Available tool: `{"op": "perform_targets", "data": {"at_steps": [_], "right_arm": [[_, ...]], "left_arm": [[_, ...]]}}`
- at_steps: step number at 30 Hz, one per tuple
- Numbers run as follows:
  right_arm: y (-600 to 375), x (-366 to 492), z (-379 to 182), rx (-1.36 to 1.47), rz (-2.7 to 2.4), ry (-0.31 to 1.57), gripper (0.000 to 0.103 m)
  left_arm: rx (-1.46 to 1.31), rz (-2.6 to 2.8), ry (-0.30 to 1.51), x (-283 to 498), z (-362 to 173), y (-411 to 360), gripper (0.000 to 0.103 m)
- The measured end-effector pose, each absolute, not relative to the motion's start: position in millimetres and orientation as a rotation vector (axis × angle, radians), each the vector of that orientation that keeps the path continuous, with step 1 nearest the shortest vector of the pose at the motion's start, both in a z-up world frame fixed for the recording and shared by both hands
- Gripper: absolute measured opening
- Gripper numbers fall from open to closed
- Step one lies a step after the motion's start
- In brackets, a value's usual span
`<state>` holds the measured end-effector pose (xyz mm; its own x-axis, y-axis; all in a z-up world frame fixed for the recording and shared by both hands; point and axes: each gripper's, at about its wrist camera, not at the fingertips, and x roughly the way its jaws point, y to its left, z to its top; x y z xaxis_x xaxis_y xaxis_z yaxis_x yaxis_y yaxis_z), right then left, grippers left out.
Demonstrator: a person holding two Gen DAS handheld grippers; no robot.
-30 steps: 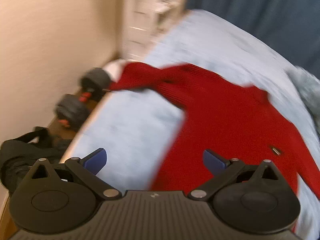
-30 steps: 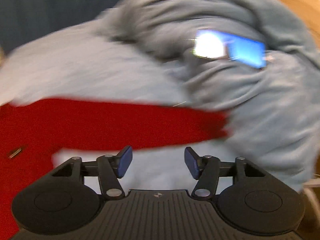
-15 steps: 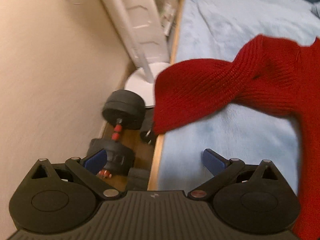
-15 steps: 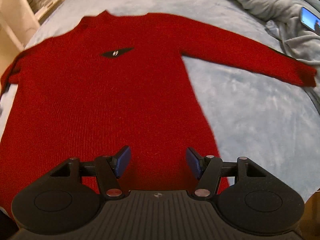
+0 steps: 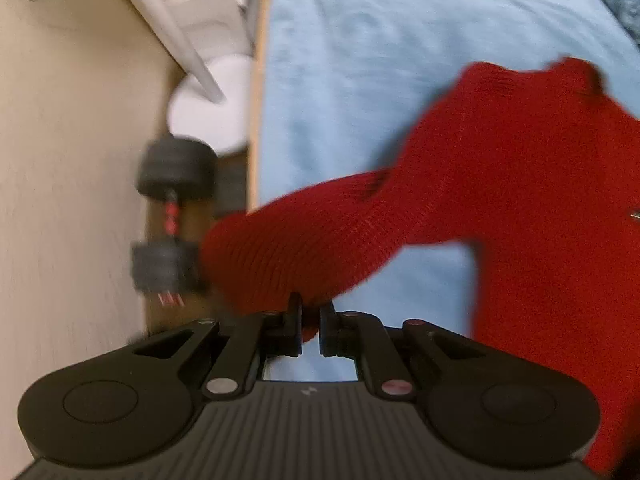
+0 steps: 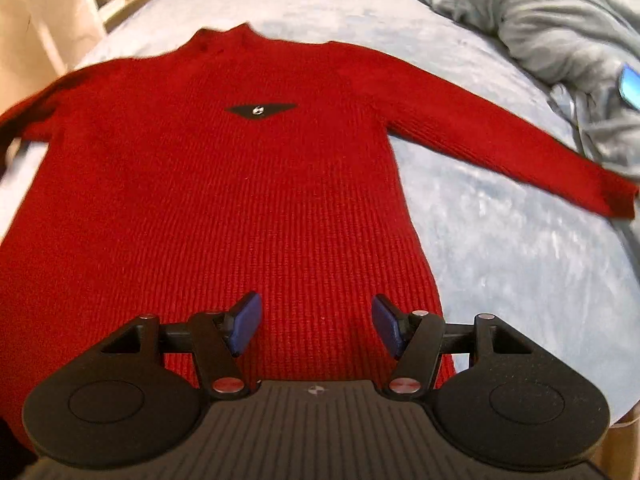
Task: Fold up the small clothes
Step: 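Grasp the cardigan sleeve with the left gripper while the right gripper grasps the placket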
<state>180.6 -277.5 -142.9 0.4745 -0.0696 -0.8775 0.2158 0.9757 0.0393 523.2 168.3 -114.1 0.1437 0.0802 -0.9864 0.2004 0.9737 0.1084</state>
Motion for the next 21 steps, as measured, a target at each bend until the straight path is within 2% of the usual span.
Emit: {"op": "perform_targets", "data": {"at_steps": [5, 6, 7, 8, 9, 10, 13, 18, 21], "right_arm": [[-295, 163, -159, 0.287, -0.201, 1.095, 0.06], [-298, 160, -157, 0.308, -0.195, 1.09, 0.06], [-302, 157, -153, 0.316, -0.195, 1.079, 0.06], [-306, 153, -149, 0.318, -0.201, 1.061, 0.06], [-311, 149, -144, 0.318, -0.204, 1.043, 0.061], [-315, 147, -140, 0.321, -0.201, 1.024, 0.061], [-326, 146, -136, 0.358, -0.164, 0.977, 0.062], [-337, 181, -157, 0.548, -0.112, 0.949, 0.064], [-341, 217, -181, 0.626, -0.181, 0.977, 0.068]], "left_arm": [[0.026, -0.42, 1.383, 510, -38, 54, 0.009], [-0.024, -0.47, 1.353, 512, -34, 29, 0.016], [-0.055, -0.484, 1.32, 514, -34, 7, 0.049], [-0.056, -0.47, 1.3, 514, -37, -12, 0.07], [-0.039, -0.43, 1.269, 512, -41, -26, 0.097], [-0.018, -0.396, 1.23, 507, -44, -31, 0.102], [0.016, -0.327, 1.196, 488, -56, -16, 0.102], [-0.12, -0.088, 1.195, 463, -92, 74, 0.102], [-0.22, 0.004, 1.235, 440, -117, 117, 0.102]]}}
